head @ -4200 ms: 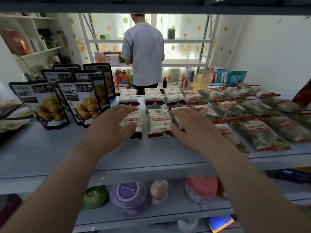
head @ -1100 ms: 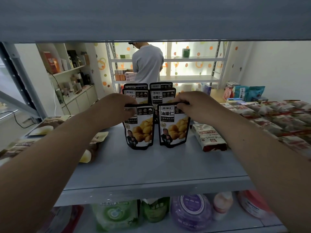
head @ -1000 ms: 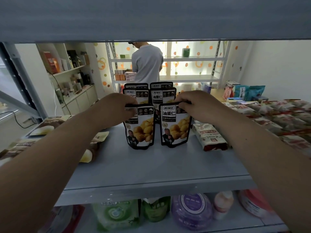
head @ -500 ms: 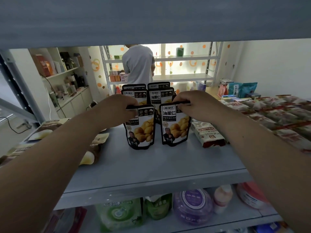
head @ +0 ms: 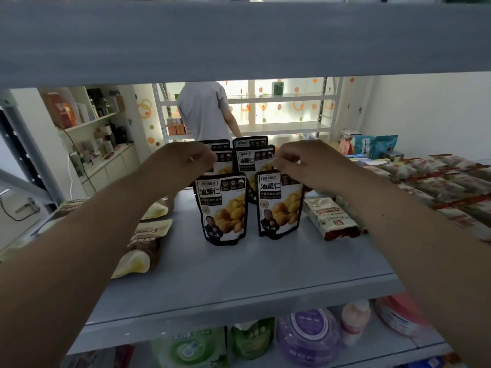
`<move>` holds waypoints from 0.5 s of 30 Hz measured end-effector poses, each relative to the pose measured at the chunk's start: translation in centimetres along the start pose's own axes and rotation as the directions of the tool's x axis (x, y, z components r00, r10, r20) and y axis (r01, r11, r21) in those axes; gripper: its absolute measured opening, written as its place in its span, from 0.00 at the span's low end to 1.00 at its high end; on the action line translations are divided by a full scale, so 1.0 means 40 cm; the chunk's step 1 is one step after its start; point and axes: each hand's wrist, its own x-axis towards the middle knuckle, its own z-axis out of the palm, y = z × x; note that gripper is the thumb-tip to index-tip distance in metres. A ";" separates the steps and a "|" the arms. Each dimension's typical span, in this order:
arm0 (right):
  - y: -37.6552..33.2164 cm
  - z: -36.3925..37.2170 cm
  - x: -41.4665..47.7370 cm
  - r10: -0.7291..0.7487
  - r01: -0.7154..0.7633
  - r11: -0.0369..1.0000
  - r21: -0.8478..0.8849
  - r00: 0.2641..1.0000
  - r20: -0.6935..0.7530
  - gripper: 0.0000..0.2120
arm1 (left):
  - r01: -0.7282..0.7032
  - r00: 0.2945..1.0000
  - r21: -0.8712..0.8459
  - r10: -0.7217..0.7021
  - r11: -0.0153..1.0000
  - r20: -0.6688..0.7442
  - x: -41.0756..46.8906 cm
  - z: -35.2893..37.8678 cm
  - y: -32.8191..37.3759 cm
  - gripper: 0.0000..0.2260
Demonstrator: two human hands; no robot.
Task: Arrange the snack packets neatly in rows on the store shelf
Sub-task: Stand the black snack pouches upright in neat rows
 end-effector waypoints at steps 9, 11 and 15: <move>0.065 -0.029 0.181 -0.045 0.054 0.992 -0.115 0.996 0.076 0.10 | 0.050 0.999 0.154 -0.047 0.987 -0.021 0.134 0.004 -0.076 0.06; 0.083 -0.021 0.217 -0.072 0.089 0.982 -0.164 0.992 0.102 0.09 | 0.021 1.000 0.207 -0.018 0.978 -0.012 0.164 0.022 -0.086 0.09; 0.106 0.004 0.278 -0.112 0.139 0.963 -0.229 0.986 0.126 0.10 | -0.051 0.999 0.309 0.051 0.950 0.006 0.208 0.051 -0.099 0.14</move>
